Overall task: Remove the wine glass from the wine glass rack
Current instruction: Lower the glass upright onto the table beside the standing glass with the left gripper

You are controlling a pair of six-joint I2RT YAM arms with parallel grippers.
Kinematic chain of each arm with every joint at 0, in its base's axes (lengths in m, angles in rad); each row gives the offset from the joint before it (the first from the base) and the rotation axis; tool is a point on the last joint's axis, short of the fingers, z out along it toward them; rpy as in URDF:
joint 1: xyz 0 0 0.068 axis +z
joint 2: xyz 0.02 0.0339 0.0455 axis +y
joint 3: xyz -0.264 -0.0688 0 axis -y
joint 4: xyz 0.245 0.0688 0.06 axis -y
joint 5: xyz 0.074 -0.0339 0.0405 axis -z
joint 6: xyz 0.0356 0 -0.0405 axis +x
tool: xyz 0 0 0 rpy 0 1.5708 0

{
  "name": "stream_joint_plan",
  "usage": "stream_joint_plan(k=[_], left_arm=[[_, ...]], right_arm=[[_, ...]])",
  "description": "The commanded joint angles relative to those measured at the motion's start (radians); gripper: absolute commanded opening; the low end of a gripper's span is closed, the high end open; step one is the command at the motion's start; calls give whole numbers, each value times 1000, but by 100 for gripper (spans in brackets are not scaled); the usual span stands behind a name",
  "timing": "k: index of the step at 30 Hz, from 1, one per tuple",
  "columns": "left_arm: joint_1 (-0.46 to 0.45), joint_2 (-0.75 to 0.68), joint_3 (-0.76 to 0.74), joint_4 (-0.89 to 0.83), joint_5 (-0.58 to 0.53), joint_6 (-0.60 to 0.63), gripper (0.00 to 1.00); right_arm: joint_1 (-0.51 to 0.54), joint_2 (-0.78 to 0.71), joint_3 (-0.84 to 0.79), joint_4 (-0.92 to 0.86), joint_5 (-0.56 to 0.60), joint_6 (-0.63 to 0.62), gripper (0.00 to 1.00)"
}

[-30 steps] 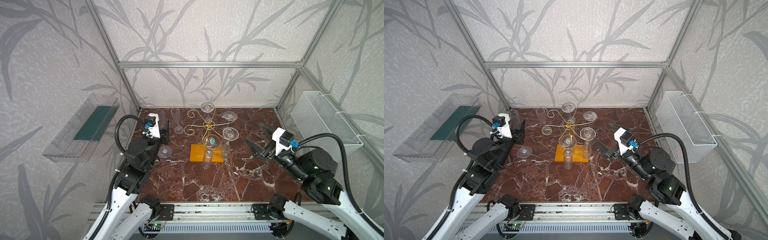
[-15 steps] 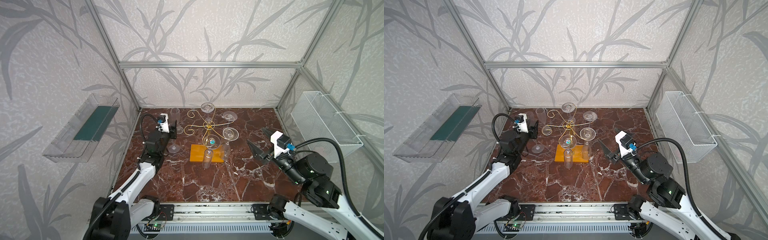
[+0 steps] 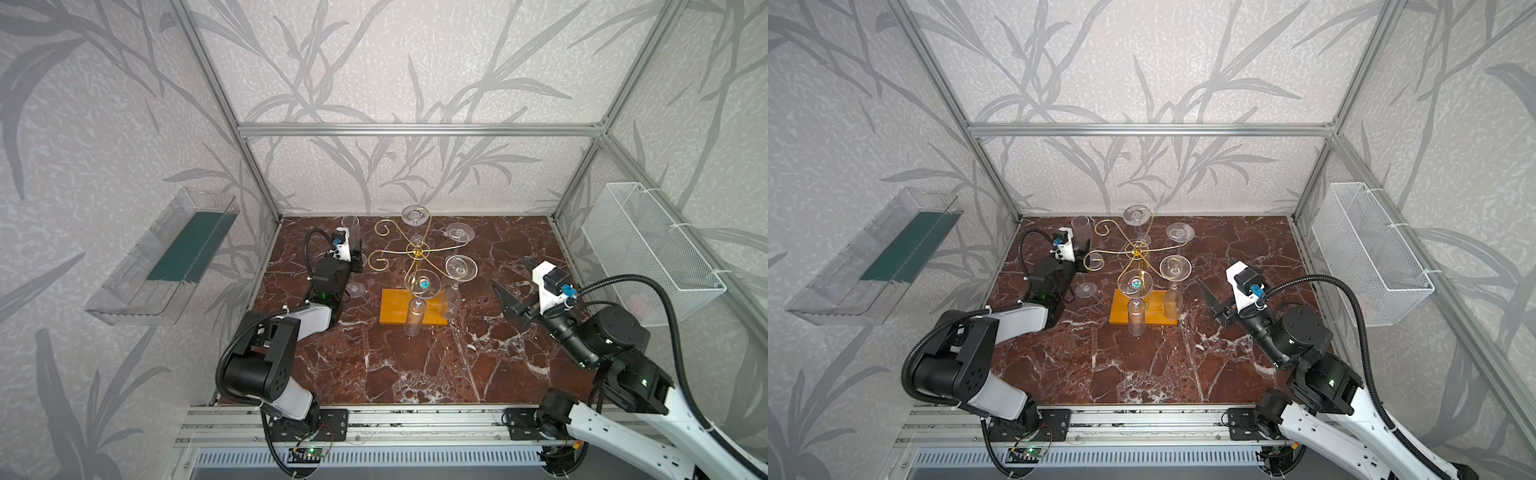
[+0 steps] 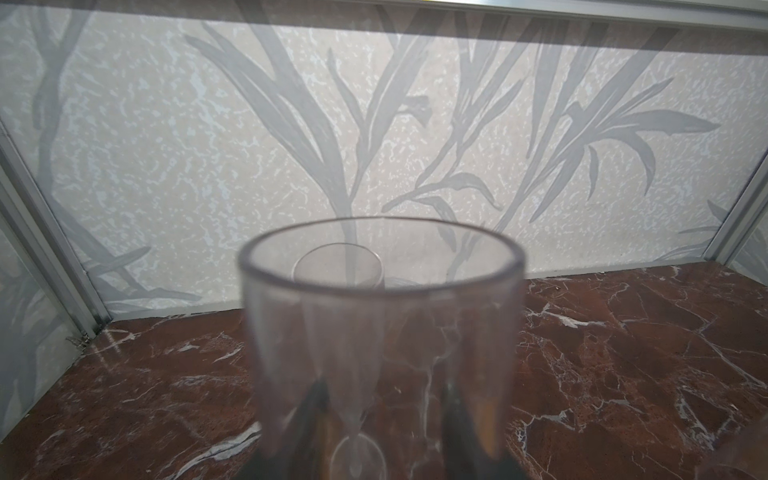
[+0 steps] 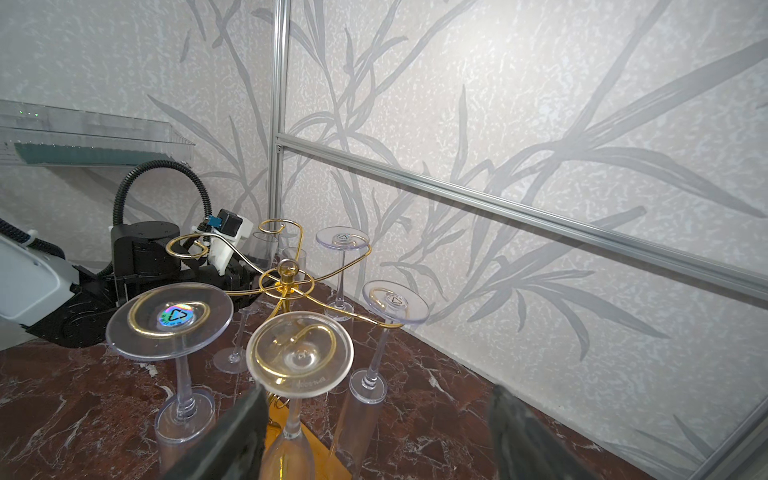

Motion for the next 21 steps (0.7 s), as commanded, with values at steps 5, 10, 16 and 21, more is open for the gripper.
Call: stream_joint_plan(k=[5, 10, 16, 21], left_arm=[[2, 81, 46, 200, -76, 30, 39], [2, 132, 68, 230, -86, 28, 39], [0, 177, 88, 258, -95, 16, 39], [-4, 208, 91, 271, -102, 16, 39]], right_arm=[[-10, 15, -5, 4, 24, -9, 82], [-24, 37, -1, 8, 14, -8, 82], [-42, 48, -2, 11, 2, -2, 82], [-62, 55, -3, 12, -19, 9, 82]])
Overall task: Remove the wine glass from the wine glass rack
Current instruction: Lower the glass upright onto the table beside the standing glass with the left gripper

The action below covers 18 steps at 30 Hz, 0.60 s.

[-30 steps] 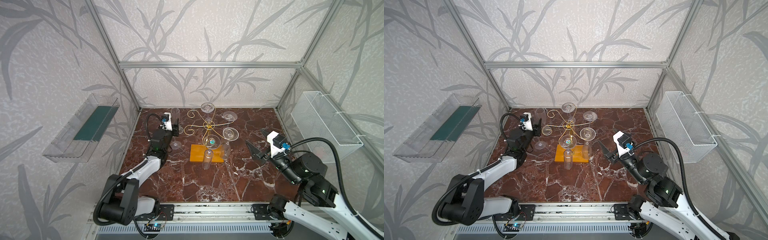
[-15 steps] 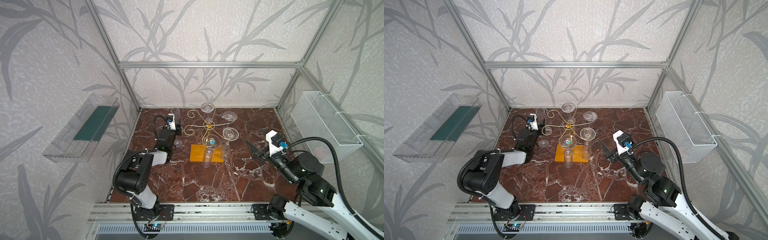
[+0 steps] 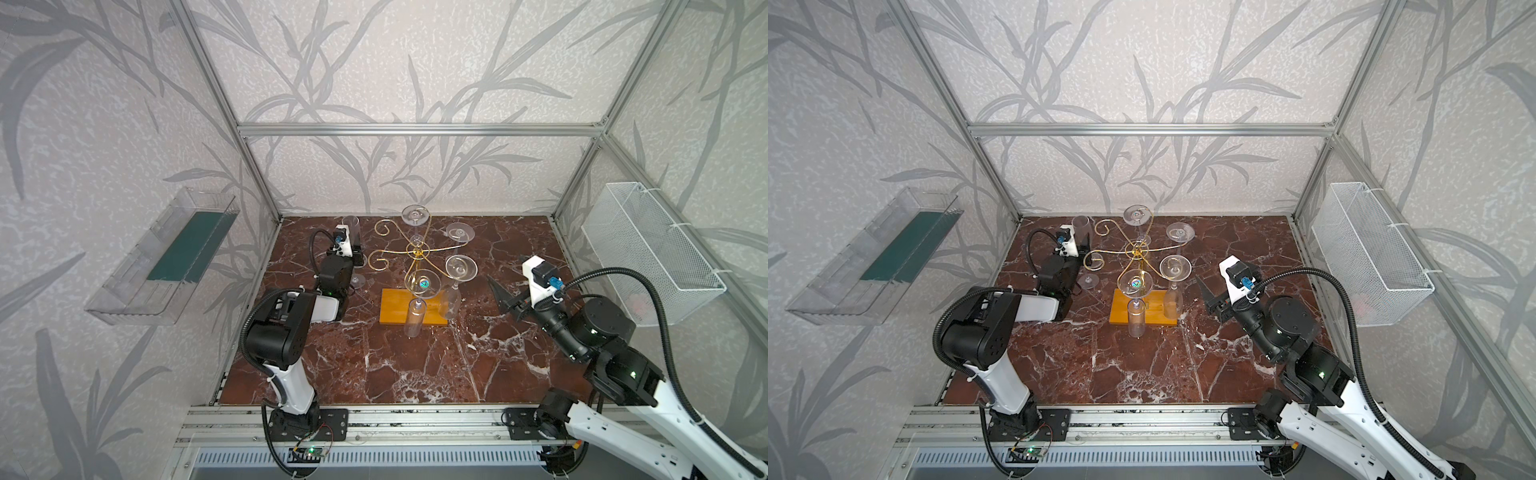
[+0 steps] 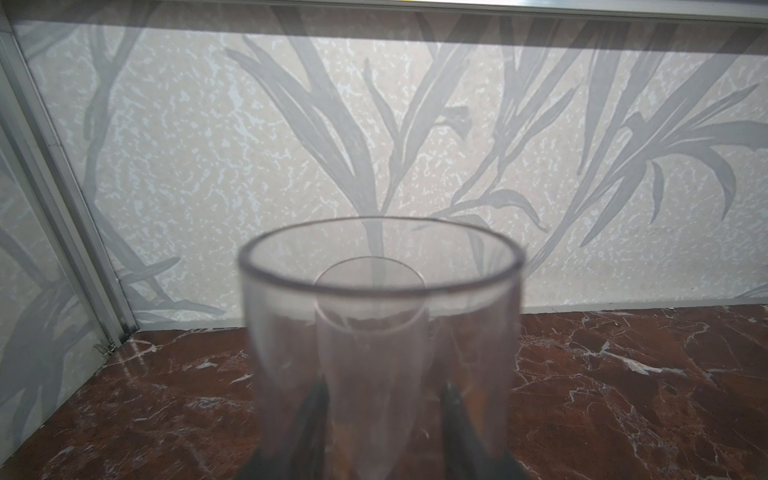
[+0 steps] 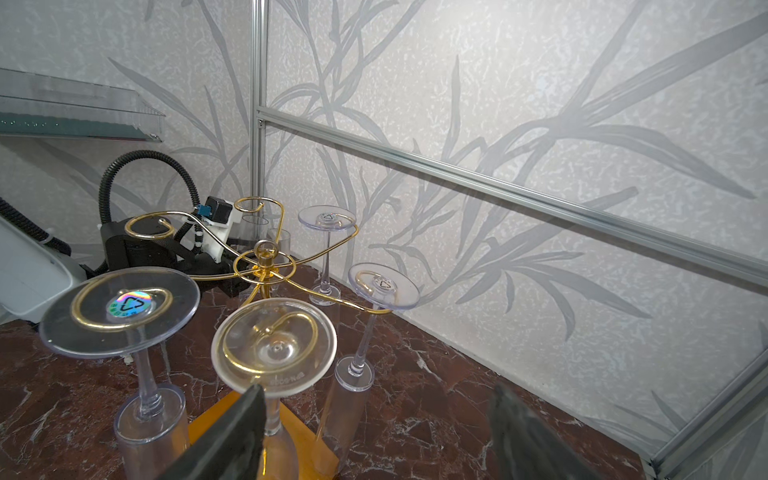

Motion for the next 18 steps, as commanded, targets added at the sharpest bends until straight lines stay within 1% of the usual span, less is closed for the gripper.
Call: stream_joint_plan(k=[1, 10, 13, 18], left_arm=[[-5, 15, 24, 79, -16, 0, 39], [-9, 58, 17, 85, -33, -2, 40], [-12, 63, 13, 84, -34, 0, 44], [-20, 56, 4, 85, -37, 5, 55]], right_arm=[[-15, 4, -4, 15, -19, 13, 82], [-44, 9, -12, 23, -50, 33, 82], [-49, 7, -12, 22, -53, 33, 82], [-56, -2, -17, 18, -60, 39, 82]])
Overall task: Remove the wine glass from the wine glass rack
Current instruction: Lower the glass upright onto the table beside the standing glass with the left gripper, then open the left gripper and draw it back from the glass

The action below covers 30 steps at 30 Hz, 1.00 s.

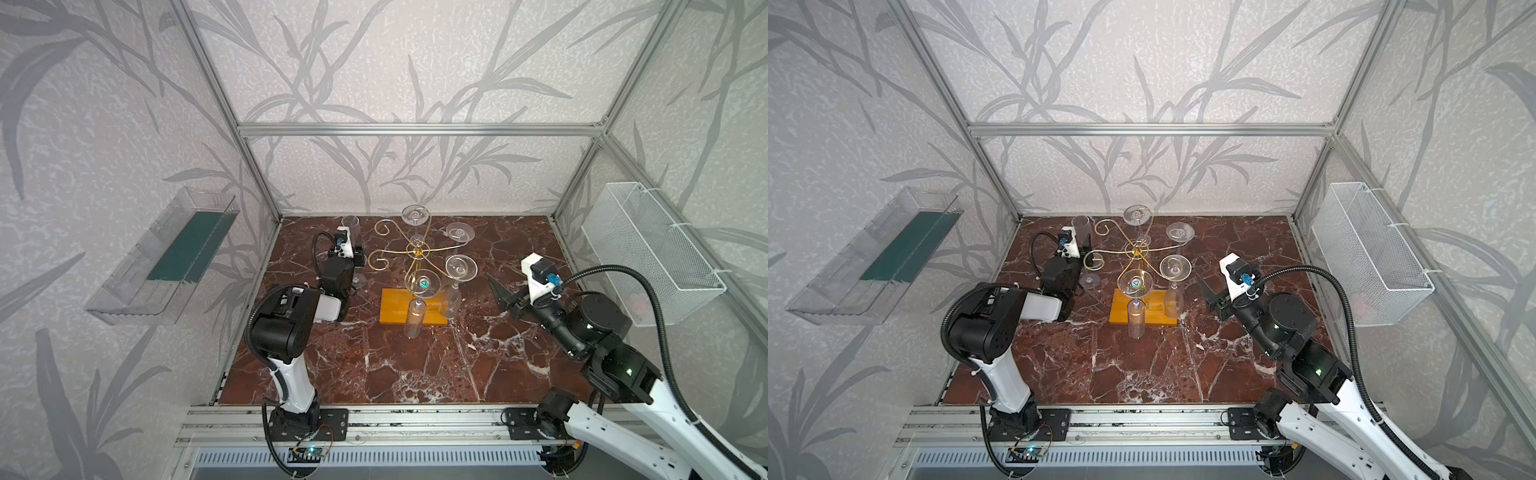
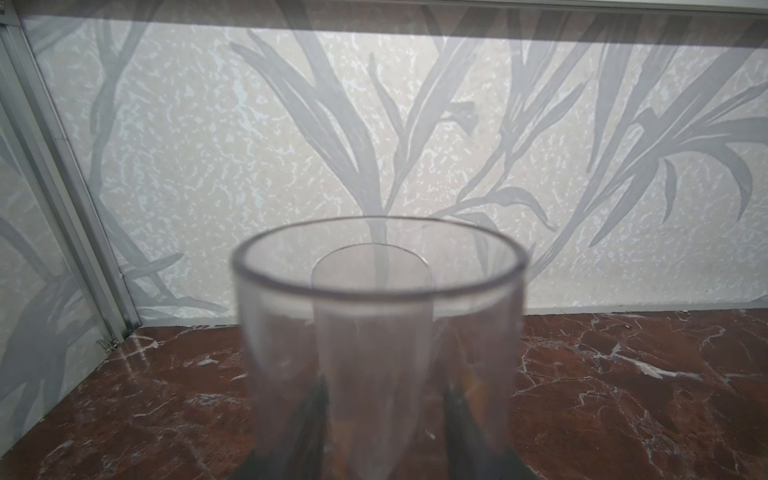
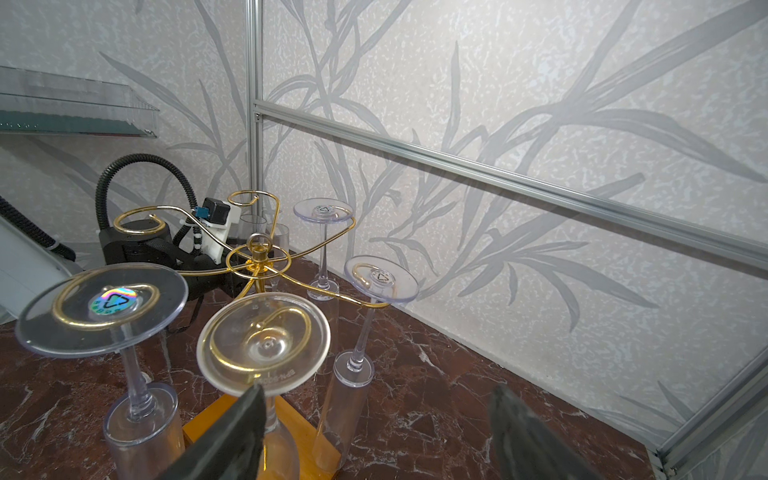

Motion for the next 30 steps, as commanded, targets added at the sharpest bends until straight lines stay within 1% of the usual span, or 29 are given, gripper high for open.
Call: stream_joint_plan(k=[1, 4, 8, 17, 24, 26, 30], left_arm=[[-11, 8, 2, 27, -12, 4, 57], [-16, 6, -5, 28, -19, 8, 63], [-25, 0, -20, 27, -27, 14, 68], [-35, -31, -50, 26, -62, 21, 74], [-37, -96, -76, 2, -88, 31, 78], [-37, -127, -90, -10, -94, 32, 81], [-38, -209, -117, -67, -105, 31, 91]], right_arm=[[-7, -14, -11, 18, -9, 16, 82], [-9, -22, -14, 15, -10, 18, 82], [-11, -33, -17, 11, -9, 18, 82], [-15, -51, -17, 1, -15, 21, 82], [-14, -58, -10, -1, -20, 23, 82], [-14, -56, -4, -5, -23, 27, 82], [-15, -47, 23, -31, -32, 46, 82]])
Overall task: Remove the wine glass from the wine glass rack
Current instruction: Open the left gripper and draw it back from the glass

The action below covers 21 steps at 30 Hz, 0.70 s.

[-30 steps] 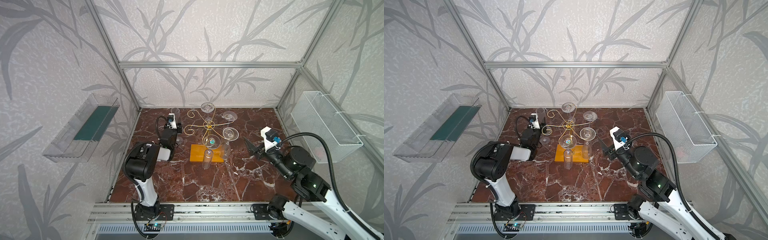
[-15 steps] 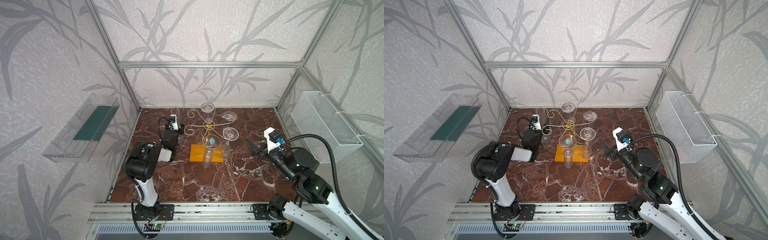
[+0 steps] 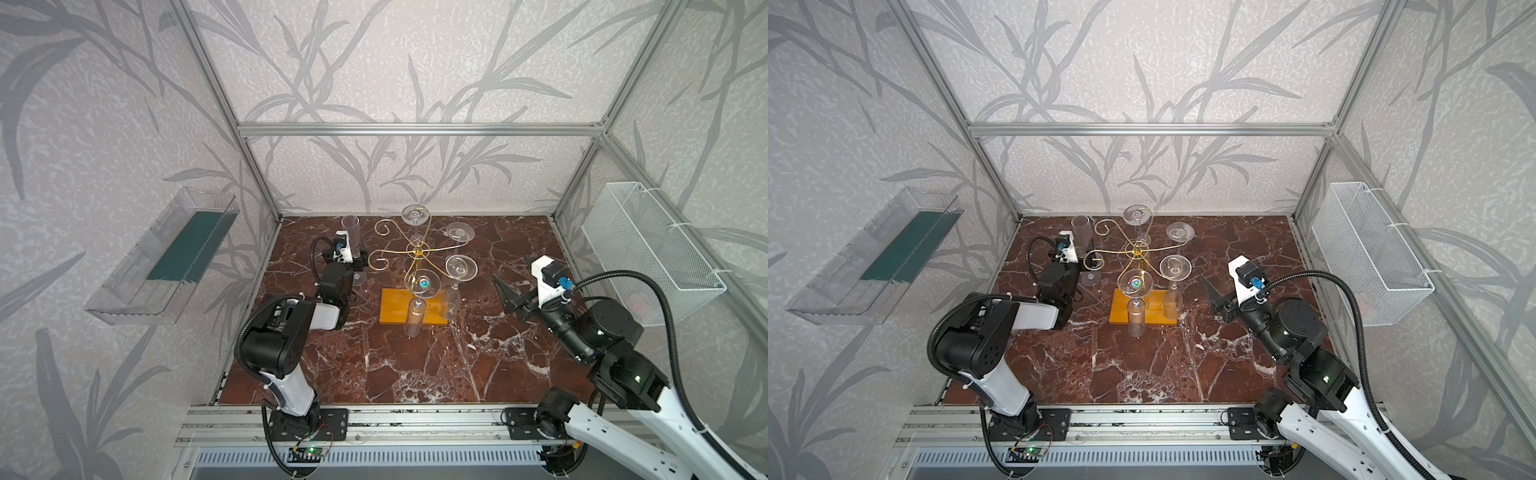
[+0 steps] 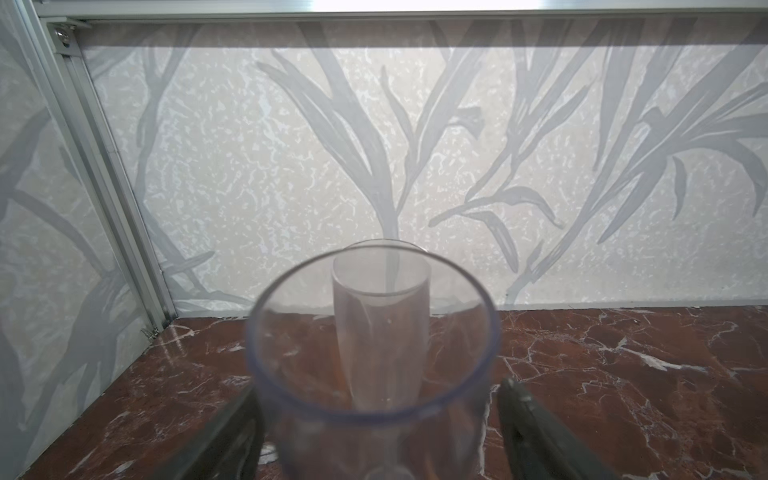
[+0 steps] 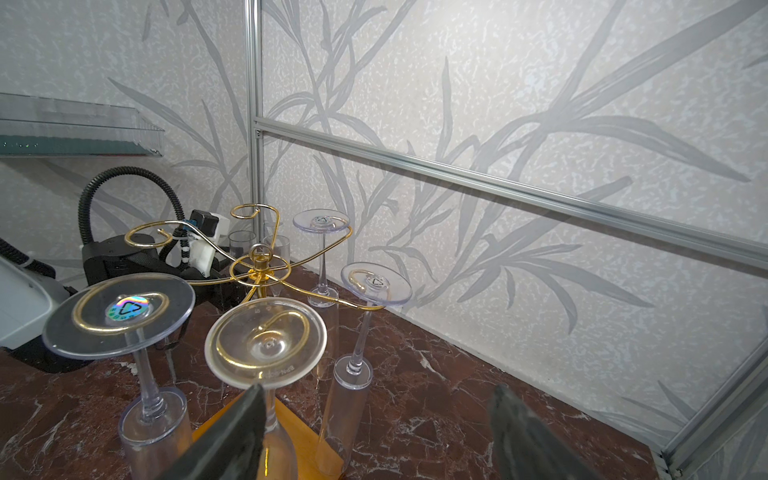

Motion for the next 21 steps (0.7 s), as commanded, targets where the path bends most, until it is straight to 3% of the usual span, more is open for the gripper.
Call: stream_joint_plan(k=[1, 6, 11, 18, 21], left_arm=[[-7, -87, -27, -39, -22, 5, 93], [-10, -221, -72, -135, -30, -19, 99], [-10, -417, -87, -341, 5, -44, 99], [-8, -746, 54, -905, 86, -86, 99], [-7, -863, 82, -1055, 121, -123, 99]], right_arm=[[-4, 3, 38, -28, -14, 32, 82], [-5, 10, 72, -62, -11, 82, 82], [-5, 32, 148, -152, 12, 180, 82], [-5, 63, 265, -284, -24, 392, 82], [-5, 68, 289, -302, -56, 470, 82]])
